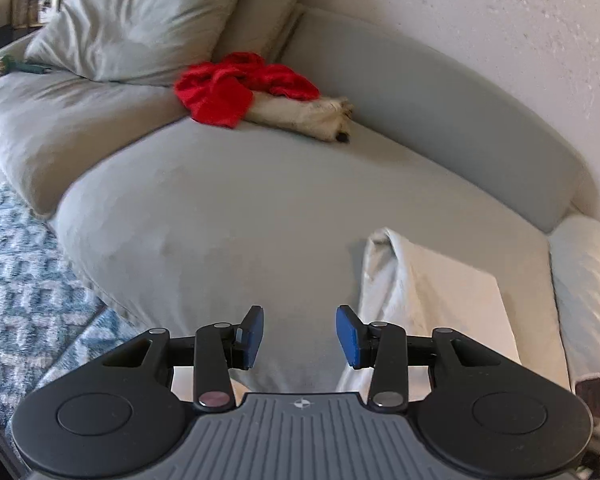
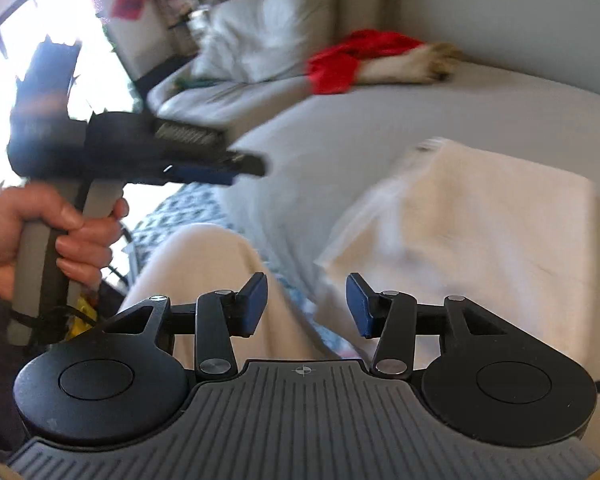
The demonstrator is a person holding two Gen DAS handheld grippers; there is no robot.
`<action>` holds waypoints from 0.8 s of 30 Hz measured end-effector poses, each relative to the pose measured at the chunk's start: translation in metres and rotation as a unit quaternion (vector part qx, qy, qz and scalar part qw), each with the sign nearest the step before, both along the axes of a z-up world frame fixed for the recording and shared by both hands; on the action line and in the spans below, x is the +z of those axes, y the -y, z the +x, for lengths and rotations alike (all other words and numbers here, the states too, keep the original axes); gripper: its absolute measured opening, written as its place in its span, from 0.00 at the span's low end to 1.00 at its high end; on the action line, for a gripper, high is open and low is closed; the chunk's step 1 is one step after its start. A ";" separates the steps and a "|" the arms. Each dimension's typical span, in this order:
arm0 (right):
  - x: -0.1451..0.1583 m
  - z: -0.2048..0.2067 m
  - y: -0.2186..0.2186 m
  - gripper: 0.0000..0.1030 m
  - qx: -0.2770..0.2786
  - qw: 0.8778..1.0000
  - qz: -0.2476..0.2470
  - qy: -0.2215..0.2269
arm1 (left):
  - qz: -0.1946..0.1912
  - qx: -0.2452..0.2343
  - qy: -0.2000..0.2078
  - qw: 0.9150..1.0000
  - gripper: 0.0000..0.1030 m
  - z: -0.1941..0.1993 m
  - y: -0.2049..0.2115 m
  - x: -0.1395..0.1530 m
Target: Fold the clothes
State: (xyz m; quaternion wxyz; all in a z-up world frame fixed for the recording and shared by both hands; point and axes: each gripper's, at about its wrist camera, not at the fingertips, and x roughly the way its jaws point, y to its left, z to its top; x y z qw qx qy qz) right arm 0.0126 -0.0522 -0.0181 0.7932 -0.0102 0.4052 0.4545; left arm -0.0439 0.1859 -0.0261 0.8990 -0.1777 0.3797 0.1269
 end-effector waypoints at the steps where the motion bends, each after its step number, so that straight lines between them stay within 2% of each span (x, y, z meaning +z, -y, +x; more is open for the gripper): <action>1: 0.003 0.002 0.014 0.49 -0.022 1.000 -0.002 0.000 | -0.003 -0.012 -0.003 1.000 0.31 0.002 0.006 -0.004; 2: 0.005 0.004 0.028 0.49 -0.045 0.999 -0.004 0.001 | -0.007 -0.026 -0.006 1.000 0.26 0.005 0.013 -0.008; 4: 0.006 0.007 0.050 0.49 -0.097 0.995 -0.016 0.014 | -0.017 -0.060 -0.007 0.998 0.02 0.012 0.030 -0.017; 6: 0.002 0.010 0.072 0.49 -0.163 0.985 -0.033 0.032 | -0.033 -0.100 0.000 0.994 0.01 0.026 0.048 -0.024; 7: -0.004 0.013 0.076 0.44 -0.186 0.981 -0.044 0.040 | -0.033 -0.111 0.001 0.993 0.00 0.034 0.056 -0.028; 8: -0.009 0.018 0.078 0.33 -0.202 0.977 -0.056 0.043 | -0.025 -0.113 -0.002 0.993 0.00 0.043 0.062 -0.033; 10: -0.019 0.030 0.079 0.22 -0.225 0.971 -0.067 0.045 | -0.010 -0.118 -0.009 0.993 0.01 0.062 0.074 -0.042; 13: -0.032 0.052 0.057 0.22 -0.216 0.973 -0.068 0.053 | 0.012 -0.121 -0.019 0.992 0.01 0.085 0.089 -0.056; 16: -0.040 0.059 0.034 0.22 -0.187 0.978 -0.070 0.064 | 0.031 -0.101 -0.034 0.994 0.04 0.088 0.085 -0.067; 19: -0.055 0.059 0.019 0.21 -0.154 0.978 -0.112 0.087 | 0.044 -0.092 -0.037 0.994 0.07 0.083 0.081 -0.065; 20: -0.063 0.062 0.020 0.18 -0.158 0.976 -0.127 0.082 | 0.052 -0.091 -0.039 0.994 0.07 0.080 0.081 -0.064; 22: -0.067 0.064 0.038 0.11 -0.186 0.971 -0.127 0.079 | 0.077 -0.086 -0.047 0.992 0.07 0.075 0.081 -0.062; 23: -0.068 0.066 0.050 0.11 -0.206 0.967 -0.130 0.073 | 0.093 -0.079 -0.055 0.991 0.07 0.072 0.081 -0.061; 24: -0.068 0.067 0.062 0.15 -0.225 0.963 -0.134 0.066 | 0.098 -0.072 -0.062 0.991 0.07 0.068 0.080 -0.058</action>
